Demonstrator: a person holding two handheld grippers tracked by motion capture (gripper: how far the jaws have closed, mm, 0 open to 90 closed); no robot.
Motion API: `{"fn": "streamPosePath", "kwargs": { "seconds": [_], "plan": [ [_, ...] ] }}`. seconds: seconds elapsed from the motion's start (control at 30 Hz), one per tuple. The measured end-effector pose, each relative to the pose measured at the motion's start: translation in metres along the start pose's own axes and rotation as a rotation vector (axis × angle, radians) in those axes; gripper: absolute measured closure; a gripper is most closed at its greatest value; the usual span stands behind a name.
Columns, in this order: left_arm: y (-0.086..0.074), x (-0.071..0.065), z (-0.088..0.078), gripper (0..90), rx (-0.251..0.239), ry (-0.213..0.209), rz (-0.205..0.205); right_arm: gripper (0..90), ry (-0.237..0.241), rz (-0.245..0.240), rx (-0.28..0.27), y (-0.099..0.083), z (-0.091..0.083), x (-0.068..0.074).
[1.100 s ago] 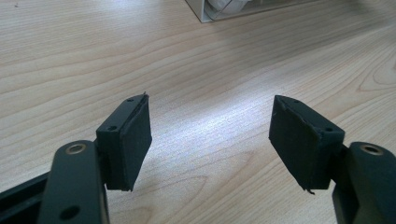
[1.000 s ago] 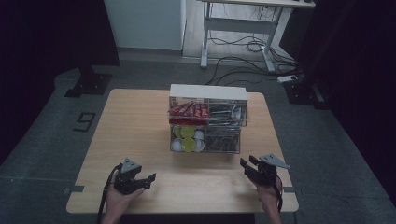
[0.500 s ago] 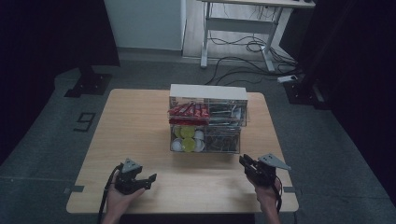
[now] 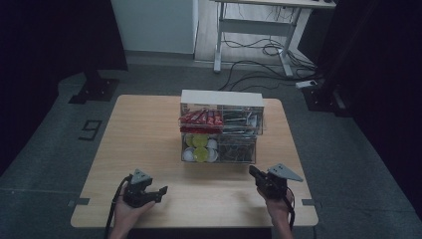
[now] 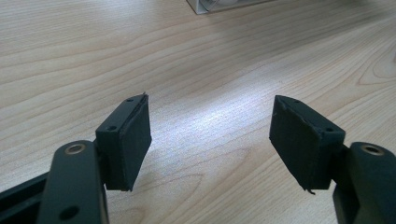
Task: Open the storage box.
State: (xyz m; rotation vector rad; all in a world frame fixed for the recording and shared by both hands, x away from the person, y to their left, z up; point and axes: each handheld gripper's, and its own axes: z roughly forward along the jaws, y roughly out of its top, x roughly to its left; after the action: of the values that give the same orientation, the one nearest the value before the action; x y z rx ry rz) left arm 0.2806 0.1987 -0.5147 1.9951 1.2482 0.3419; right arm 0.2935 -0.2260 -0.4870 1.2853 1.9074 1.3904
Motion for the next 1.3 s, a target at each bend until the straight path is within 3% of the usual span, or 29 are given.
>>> {"fn": "streamPosePath", "kwargs": {
  "seconds": [0.17, 0.5, 0.63, 1.3],
  "plan": [
    [0.0, -0.001, 0.002, 29.5, 0.008, -0.002, 0.003, 89.1, 0.04, 0.012, 0.007, 0.0, 0.006, 0.005],
    [-0.001, 0.0, 0.002, 29.4, 0.013, -0.003, 0.005, 89.1, 0.052, 0.001, 0.024, -0.003, 0.016, 0.01],
    [-0.001, -0.001, 0.003, 29.3, 0.016, -0.005, 0.007, 89.1, 0.068, 0.036, 0.039, -0.006, 0.023, 0.007],
    [-0.002, 0.001, 0.005, 29.0, 0.023, -0.004, 0.003, 89.1, 0.026, 0.039, 0.092, -0.017, 0.047, -0.004]
  ]
}}
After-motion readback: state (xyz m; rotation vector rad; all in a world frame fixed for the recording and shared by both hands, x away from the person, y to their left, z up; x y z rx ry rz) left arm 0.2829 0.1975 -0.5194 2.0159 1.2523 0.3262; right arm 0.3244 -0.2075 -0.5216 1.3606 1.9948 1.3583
